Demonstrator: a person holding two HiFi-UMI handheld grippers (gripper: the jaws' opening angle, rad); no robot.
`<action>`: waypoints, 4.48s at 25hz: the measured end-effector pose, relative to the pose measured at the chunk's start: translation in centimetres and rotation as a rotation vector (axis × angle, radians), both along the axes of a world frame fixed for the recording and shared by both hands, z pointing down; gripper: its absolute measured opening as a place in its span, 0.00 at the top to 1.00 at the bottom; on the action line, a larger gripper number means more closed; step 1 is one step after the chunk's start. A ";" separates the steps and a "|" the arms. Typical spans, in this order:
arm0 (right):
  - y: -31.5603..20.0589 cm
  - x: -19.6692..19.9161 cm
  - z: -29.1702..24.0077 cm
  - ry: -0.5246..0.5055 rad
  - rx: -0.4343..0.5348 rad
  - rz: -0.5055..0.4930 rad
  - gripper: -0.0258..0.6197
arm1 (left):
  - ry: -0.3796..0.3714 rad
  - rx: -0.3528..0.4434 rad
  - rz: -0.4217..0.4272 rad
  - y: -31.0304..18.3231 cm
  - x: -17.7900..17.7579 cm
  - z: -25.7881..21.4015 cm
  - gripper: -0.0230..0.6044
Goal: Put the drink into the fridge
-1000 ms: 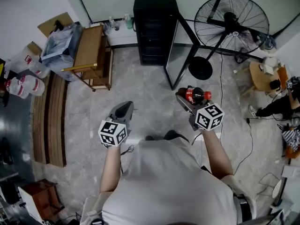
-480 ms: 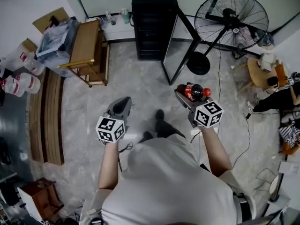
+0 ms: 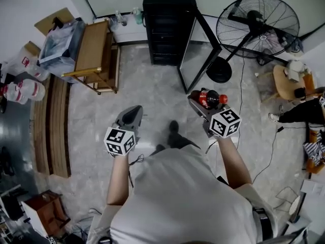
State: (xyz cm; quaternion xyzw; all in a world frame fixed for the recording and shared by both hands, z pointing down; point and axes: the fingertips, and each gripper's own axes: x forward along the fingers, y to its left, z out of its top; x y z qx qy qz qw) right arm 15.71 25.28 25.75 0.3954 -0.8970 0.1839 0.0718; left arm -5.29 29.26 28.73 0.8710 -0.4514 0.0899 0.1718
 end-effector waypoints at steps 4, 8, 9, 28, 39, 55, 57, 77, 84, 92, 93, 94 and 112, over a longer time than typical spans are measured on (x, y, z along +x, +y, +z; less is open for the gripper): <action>-3.7 0.9 0.5 -0.002 -0.005 -0.031 0.49 | -0.007 -0.003 -0.014 -3.3 1.2 0.1 0.95; -7.7 2.0 0.9 -0.017 -0.010 -0.057 0.49 | -0.018 0.001 -0.028 -6.4 2.8 0.0 0.95; -8.8 2.1 1.0 -0.020 -0.010 -0.066 0.49 | -0.021 0.002 -0.034 -7.2 3.1 0.0 0.95; -17.0 1.8 3.7 -0.035 -0.068 -0.144 0.49 | -0.046 -0.048 -0.071 -15.2 5.2 1.5 0.95; -21.5 -1.7 5.1 -0.009 -0.100 -0.078 0.49 | -0.019 -0.055 -0.002 -22.5 0.9 2.5 0.95; -30.7 -11.2 6.1 0.021 -0.097 0.033 0.49 | 0.002 -0.060 0.159 -33.3 -8.9 6.0 0.95; -31.5 -11.9 6.3 0.021 -0.101 0.050 0.49 | 0.007 -0.069 0.173 -34.1 -9.6 6.6 0.95; -40.4 -13.8 10.8 0.032 -0.117 0.062 0.49 | 0.021 -0.101 0.180 -41.7 -10.1 10.9 0.95; -45.9 -14.0 15.1 0.047 -0.120 0.037 0.49 | 0.034 -0.083 0.140 -45.9 -10.3 14.7 0.95; -52.0 -14.5 22.2 0.056 -0.118 0.004 0.49 | 0.010 -0.062 0.162 -50.9 -8.6 21.0 0.95; -52.7 -14.5 23.0 0.054 -0.113 0.003 0.49 | 0.006 -0.059 0.163 -51.6 -8.4 21.9 0.95; -53.3 -14.4 23.6 0.056 -0.104 -0.001 0.49 | 0.002 -0.052 0.161 -52.3 -8.2 22.8 0.95; -63.6 -11.9 35.9 0.076 0.058 -0.023 0.49 | 0.054 0.025 0.200 -63.2 -2.4 35.2 0.95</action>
